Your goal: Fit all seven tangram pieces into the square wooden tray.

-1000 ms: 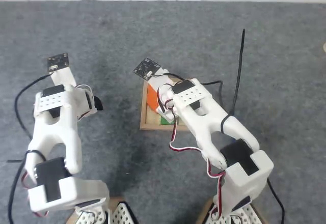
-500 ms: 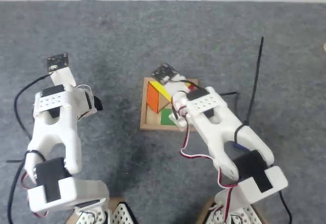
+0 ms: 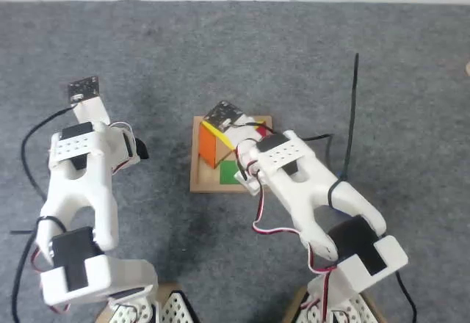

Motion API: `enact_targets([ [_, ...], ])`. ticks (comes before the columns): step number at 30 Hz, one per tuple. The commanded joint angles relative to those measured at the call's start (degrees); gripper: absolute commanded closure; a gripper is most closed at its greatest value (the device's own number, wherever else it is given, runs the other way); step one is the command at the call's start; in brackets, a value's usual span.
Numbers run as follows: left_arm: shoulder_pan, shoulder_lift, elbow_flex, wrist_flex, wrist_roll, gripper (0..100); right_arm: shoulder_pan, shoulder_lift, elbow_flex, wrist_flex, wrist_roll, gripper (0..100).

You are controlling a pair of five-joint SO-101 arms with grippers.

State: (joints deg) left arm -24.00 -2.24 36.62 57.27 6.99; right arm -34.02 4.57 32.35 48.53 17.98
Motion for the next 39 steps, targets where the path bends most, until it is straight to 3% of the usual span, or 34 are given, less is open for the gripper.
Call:
enact_targets([
  [1,0.3,-0.5,-2.1,0.3,0.3,75,-2.9,-0.4,-0.4,-0.9,0.6,75.0],
  [16,0.4,-0.5,-2.1,0.4,0.1,75,-10.6,-0.4,-0.4,-8.0,0.2,75.0],
  [21,0.8,-3.6,-5.0,5.1,-4.1,75,-5.4,-8.5,0.5,-3.0,-5.0,75.0],
  [24,4.8,-8.9,-7.4,11.8,-4.2,75,-1.9,-19.2,7.0,-3.1,-5.5,75.0],
  [31,26.5,-8.5,-8.8,17.0,-5.6,75,5.6,-37.1,28.9,-7.4,1.5,75.0],
  [34,27.9,-0.6,-10.9,16.1,-4.6,75,10.2,-38.6,33.4,-11.6,2.6,75.0],
  [39,27.9,13.0,-13.8,14.4,-1.7,75,11.3,-38.6,33.9,-15.0,2.4,75.0],
])
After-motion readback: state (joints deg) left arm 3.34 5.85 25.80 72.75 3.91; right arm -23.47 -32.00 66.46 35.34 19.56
